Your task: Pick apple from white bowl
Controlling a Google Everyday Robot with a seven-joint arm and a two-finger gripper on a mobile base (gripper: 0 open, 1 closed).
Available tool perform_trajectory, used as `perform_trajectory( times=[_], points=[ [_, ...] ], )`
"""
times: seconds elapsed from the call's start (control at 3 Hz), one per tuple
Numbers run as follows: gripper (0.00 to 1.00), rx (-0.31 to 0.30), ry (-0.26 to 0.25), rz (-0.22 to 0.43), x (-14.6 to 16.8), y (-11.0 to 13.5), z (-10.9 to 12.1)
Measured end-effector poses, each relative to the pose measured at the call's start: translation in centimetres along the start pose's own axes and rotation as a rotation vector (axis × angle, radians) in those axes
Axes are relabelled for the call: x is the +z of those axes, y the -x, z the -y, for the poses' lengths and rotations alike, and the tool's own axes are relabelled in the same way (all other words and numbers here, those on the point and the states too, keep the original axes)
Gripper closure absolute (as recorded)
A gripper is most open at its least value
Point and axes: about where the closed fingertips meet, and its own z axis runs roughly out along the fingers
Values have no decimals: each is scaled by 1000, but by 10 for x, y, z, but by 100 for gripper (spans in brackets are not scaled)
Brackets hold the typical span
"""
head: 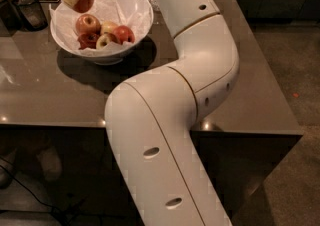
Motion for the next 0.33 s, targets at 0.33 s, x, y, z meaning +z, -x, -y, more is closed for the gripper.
perform_trajectory(
  times=[0.33],
  points=[
    [100, -30, -34, 1, -17, 12, -5]
  ],
)
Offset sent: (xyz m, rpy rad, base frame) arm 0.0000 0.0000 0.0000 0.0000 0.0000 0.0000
